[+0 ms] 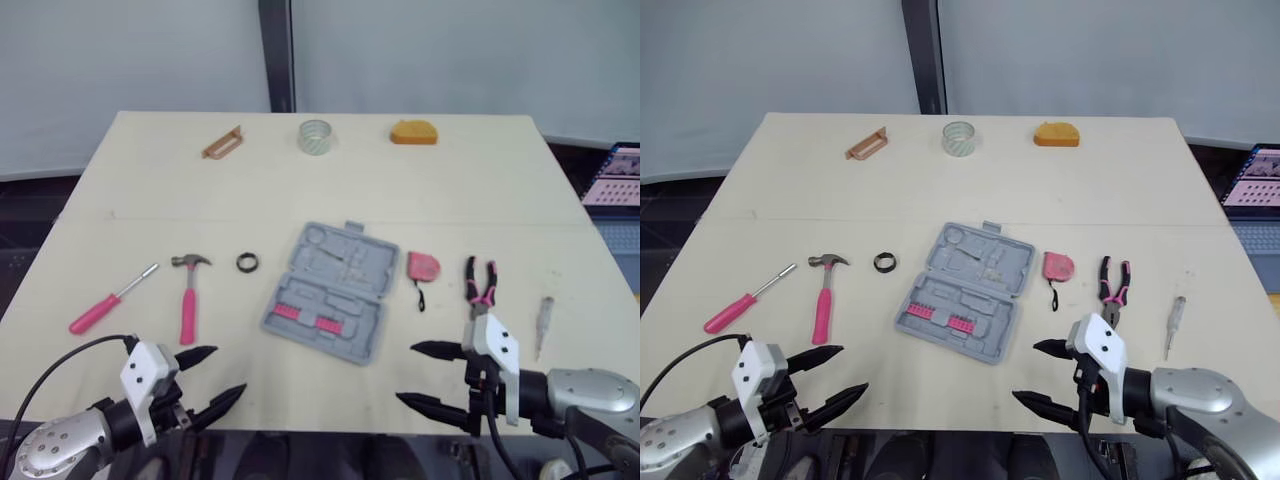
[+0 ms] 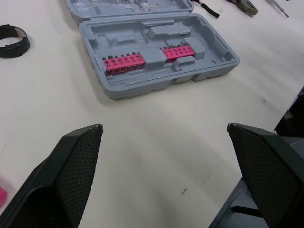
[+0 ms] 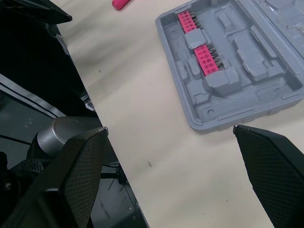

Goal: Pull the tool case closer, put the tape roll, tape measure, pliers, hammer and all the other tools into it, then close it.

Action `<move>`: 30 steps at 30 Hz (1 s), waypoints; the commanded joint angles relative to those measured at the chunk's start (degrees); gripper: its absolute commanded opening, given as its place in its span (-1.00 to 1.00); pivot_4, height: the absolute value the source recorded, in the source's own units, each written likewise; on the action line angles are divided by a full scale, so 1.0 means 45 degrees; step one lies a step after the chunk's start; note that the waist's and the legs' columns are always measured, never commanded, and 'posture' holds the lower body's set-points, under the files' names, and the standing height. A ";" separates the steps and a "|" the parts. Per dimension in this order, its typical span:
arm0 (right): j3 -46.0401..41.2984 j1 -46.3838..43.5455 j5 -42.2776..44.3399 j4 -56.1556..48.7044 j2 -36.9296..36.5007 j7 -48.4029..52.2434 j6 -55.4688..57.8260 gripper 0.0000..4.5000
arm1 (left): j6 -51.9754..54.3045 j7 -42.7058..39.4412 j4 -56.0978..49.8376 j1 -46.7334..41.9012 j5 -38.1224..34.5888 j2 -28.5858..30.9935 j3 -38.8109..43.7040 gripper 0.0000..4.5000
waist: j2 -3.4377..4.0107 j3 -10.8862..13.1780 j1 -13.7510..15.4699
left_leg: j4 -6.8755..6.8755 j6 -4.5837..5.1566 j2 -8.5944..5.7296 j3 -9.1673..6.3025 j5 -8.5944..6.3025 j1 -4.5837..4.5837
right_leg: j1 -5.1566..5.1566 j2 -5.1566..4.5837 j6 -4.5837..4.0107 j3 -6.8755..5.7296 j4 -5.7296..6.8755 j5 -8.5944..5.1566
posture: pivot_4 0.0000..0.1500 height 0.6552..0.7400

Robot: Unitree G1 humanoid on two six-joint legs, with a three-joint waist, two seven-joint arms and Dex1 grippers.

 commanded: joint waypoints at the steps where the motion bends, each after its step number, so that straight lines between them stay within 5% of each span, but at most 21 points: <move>1: -0.0227 -0.0787 0.0907 -0.0582 -0.0136 -0.0623 0.0773 0.99 | -0.0218 -0.0005 -0.0241 0.0051 0.0062 -0.0022 0.0001 1.00 | 0.0000 0.0000 -0.0021 | 0.0000 0.0000 0.0000 0.0000 0.0000 0.0000 | 0.0000 0.0000 0.0000 0.0000 0.0000 0.0000 | 1.00 1.00; 9: -0.0212 -0.1983 0.2201 -0.0826 -0.0327 -0.1580 0.2167 0.99 | -0.0093 0.0033 -0.0258 -0.0052 -0.0183 -0.0094 0.0044 1.00 | -0.0007 0.0003 0.0064 | 0.0025 0.0012 0.0002 0.0005 -0.0019 -0.0018 | -0.0002 0.0000 0.0002 0.0001 0.0005 0.0001 | 1.00 1.00; 30: -0.0442 -0.0231 0.1392 -0.0405 -0.0645 -0.0845 0.0937 0.99 | 0.0197 0.0156 -0.0297 -0.0308 -0.0225 -0.0065 0.0010 1.00 | -0.0006 0.0002 0.0010 | 0.0050 0.0014 0.0004 0.0010 -0.0026 -0.0017 | -0.0004 0.0001 0.0004 0.0002 0.0011 0.0002 | 1.00 1.00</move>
